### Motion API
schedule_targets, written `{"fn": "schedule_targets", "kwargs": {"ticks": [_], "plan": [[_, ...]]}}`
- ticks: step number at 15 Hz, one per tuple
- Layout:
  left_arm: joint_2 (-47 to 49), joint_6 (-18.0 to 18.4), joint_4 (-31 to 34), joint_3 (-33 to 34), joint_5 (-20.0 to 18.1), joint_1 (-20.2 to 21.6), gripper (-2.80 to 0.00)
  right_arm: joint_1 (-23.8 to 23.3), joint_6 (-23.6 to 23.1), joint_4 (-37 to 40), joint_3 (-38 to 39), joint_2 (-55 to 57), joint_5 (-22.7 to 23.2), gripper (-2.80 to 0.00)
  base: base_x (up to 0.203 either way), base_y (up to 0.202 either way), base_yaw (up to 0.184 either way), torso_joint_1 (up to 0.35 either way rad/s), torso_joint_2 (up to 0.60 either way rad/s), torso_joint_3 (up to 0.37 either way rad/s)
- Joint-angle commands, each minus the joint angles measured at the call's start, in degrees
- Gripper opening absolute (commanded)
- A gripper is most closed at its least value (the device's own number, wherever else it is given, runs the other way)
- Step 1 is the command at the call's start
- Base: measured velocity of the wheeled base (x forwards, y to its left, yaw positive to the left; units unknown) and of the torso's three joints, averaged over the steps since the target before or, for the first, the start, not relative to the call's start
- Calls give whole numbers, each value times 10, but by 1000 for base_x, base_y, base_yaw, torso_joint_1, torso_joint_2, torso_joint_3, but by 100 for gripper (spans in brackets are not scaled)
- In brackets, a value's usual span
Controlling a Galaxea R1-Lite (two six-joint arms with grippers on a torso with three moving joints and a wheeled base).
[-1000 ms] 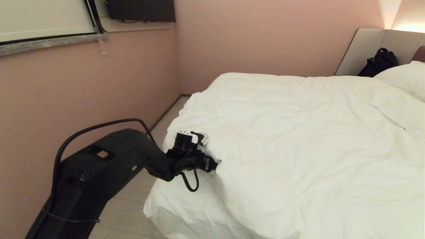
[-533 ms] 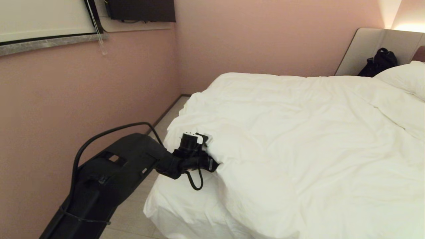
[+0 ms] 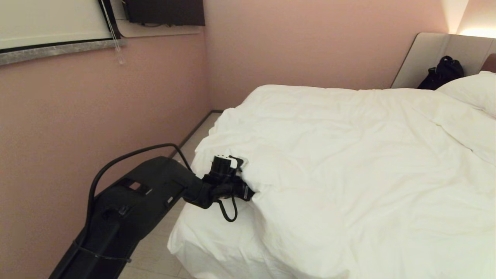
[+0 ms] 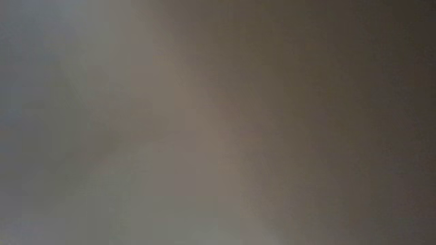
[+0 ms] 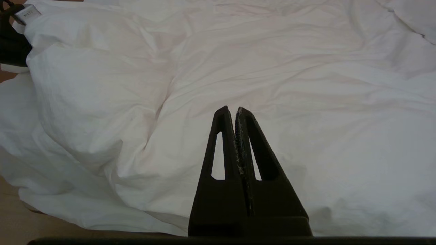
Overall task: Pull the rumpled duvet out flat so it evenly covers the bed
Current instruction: Flatten the corners of the folded blanket
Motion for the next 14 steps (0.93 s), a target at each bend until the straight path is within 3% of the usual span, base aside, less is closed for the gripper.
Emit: {"fn": "schedule_targets", "kwargs": {"ticks": [1, 9, 14], "plan": [[1, 2, -5, 0, -1, 0, -280, 0, 0, 0, 0, 0, 0, -280, 0, 0, 0, 0, 0, 0], [-8, 3, -3, 8, 0, 0, -280, 0, 0, 0, 0, 0, 0, -280, 0, 0, 0, 0, 0, 0], [-97, -2, 0, 71, 17, 12, -280, 0, 0, -1, 0, 0, 0, -280, 0, 0, 0, 0, 0, 0]]}}
